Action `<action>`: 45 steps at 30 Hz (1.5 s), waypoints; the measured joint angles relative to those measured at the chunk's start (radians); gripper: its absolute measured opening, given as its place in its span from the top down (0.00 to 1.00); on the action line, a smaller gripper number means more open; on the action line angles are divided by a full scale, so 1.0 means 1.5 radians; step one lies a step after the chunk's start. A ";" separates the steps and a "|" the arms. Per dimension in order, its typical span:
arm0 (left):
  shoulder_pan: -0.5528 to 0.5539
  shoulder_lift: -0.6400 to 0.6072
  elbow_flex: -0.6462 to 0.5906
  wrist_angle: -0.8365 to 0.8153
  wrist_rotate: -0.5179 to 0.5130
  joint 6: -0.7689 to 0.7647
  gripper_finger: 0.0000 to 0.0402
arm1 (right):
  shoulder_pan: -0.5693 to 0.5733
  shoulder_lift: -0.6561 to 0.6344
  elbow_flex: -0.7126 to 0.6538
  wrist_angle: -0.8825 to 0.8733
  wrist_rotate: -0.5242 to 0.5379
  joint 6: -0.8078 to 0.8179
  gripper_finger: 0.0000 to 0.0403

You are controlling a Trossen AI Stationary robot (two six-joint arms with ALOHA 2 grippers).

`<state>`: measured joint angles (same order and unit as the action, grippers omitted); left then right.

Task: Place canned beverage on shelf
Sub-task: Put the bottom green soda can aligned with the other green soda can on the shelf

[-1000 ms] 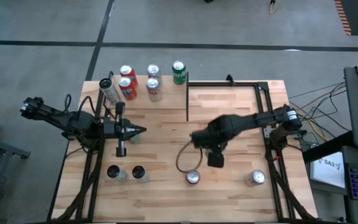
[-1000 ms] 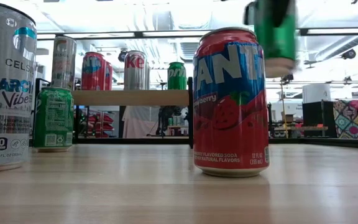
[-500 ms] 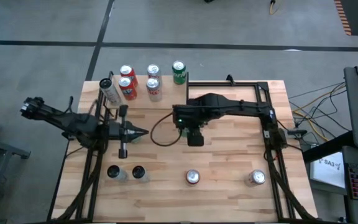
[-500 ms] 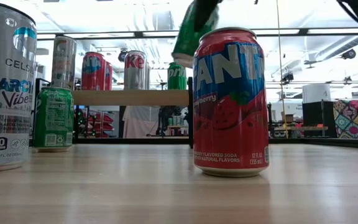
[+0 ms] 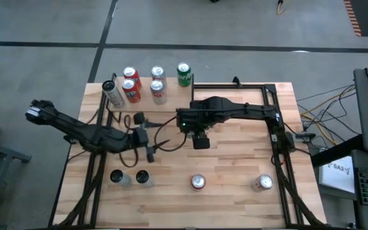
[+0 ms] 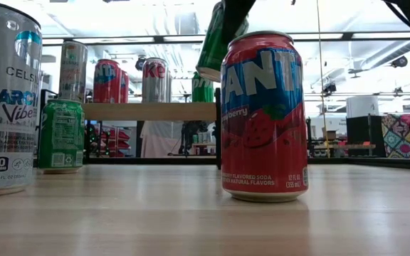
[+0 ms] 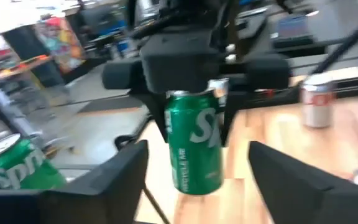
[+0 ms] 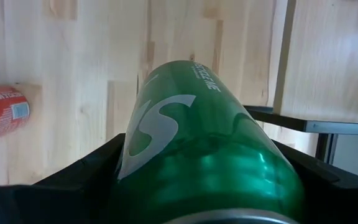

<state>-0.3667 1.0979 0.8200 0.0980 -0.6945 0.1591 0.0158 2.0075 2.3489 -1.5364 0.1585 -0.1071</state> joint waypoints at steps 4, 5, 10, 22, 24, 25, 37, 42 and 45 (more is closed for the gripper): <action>0.014 0.055 0.000 0.055 0.007 0.010 0.18 | 0.000 -0.001 0.000 0.003 0.000 0.002 0.26; 0.018 0.068 0.000 0.069 0.008 0.010 0.16 | 0.000 -0.001 0.000 0.005 0.000 0.002 0.26; 0.035 0.131 0.000 0.127 0.016 0.008 0.14 | 0.000 -0.002 0.000 0.007 0.001 0.002 0.26; 0.089 0.250 0.000 0.223 0.027 -0.034 0.15 | 0.001 -0.002 0.000 0.020 0.001 0.018 0.26; 0.095 0.265 0.000 0.238 0.027 -0.041 0.15 | 0.002 -0.002 0.000 0.020 0.001 0.019 0.26; 0.097 0.273 0.000 0.248 0.026 -0.044 0.15 | 0.003 -0.002 0.000 0.020 0.000 0.021 0.26; 0.102 0.346 0.031 0.295 0.000 -0.040 0.15 | 0.002 -0.002 0.000 0.046 -0.036 0.080 0.26; 0.101 0.356 0.036 0.296 -0.012 -0.015 0.20 | 0.005 -0.002 0.000 0.062 -0.042 0.087 0.26; 0.101 0.353 0.036 0.294 -0.014 -0.014 0.29 | 0.004 -0.002 0.000 0.062 -0.042 0.085 0.26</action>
<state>-0.2146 1.6273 0.8734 0.5391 -0.7151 0.1384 0.0226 2.0045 2.3489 -1.4438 0.0959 0.0202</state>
